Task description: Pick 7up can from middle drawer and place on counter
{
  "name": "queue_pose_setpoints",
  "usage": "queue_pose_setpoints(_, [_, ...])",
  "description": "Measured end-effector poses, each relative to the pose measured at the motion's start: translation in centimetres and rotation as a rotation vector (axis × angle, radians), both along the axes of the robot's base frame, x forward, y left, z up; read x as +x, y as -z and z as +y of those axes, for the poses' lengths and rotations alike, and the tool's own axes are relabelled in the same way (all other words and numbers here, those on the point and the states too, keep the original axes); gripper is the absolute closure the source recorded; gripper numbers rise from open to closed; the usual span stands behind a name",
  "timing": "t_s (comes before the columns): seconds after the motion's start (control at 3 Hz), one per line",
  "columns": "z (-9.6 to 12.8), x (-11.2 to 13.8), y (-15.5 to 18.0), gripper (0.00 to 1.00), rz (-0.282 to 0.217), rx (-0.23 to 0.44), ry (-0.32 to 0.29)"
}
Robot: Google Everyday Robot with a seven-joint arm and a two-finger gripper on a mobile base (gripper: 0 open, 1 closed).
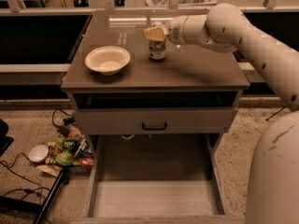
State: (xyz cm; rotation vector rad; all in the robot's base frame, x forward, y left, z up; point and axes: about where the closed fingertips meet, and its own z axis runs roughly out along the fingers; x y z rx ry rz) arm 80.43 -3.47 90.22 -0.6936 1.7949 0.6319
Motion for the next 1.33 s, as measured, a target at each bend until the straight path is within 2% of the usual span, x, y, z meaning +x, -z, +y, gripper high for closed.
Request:
queue_pose_setpoints(0.67, [0.60,0.01,0.23,0.05,0.003,0.001,-0.008])
queue_pose_setpoints(1.0, [0.75,0.01,0.29,0.00,0.004,0.001,-0.010])
queue_pose_setpoints(1.33, [0.78,0.05,0.11,0.00,0.004,-0.001,-0.013])
